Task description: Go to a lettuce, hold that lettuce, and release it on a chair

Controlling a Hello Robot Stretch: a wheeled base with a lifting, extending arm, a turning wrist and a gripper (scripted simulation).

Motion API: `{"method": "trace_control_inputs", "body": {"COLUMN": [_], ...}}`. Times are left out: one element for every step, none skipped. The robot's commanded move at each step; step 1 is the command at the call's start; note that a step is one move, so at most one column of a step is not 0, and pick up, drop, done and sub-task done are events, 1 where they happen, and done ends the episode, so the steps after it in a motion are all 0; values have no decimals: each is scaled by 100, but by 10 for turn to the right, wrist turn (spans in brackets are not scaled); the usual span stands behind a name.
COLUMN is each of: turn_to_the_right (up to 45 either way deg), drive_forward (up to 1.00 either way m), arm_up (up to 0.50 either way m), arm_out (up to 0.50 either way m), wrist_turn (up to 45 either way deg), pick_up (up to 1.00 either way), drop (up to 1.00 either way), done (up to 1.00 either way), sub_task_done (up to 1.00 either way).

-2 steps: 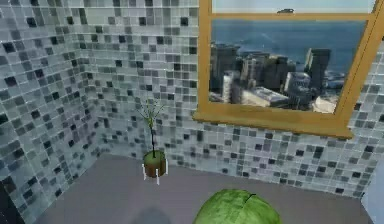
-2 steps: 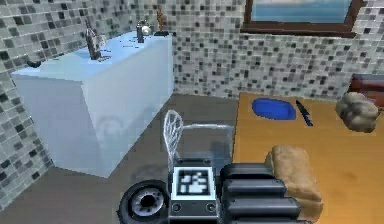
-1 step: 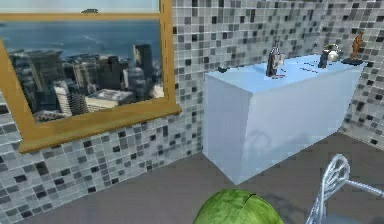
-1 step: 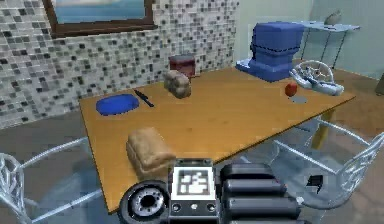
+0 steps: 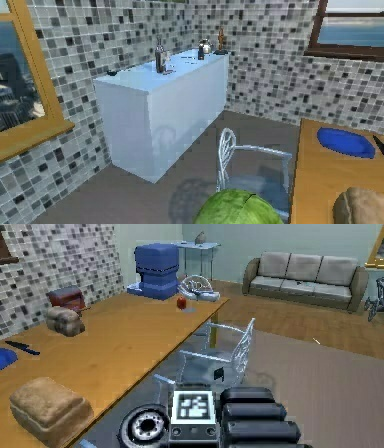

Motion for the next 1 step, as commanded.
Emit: {"method": "trace_control_inputs", "body": {"turn_to_the_right": [0], "drive_forward": [0], "arm_up": [0], "arm_out": [38], "wrist_turn": [0], "pick_up": [0], "drop": [0], "done": [0], "sub_task_done": [0]}}
